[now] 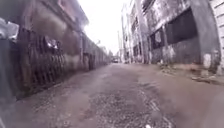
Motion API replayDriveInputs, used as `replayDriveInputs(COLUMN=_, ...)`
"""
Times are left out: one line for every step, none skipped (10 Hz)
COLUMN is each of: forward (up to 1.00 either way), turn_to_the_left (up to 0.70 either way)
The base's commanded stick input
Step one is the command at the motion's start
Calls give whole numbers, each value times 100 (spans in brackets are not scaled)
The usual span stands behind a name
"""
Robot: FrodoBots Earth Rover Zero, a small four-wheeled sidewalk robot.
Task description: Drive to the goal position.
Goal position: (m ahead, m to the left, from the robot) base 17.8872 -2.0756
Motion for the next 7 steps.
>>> replayDriveInputs(forward=60, turn_to_the_left=0)
replayDriveInputs(forward=60, turn_to_the_left=0)
replayDriveInputs(forward=60, turn_to_the_left=0)
replayDriveInputs(forward=60, turn_to_the_left=0)
replayDriveInputs(forward=60, turn_to_the_left=0)
replayDriveInputs(forward=60, turn_to_the_left=0)
replayDriveInputs(forward=60, turn_to_the_left=0)
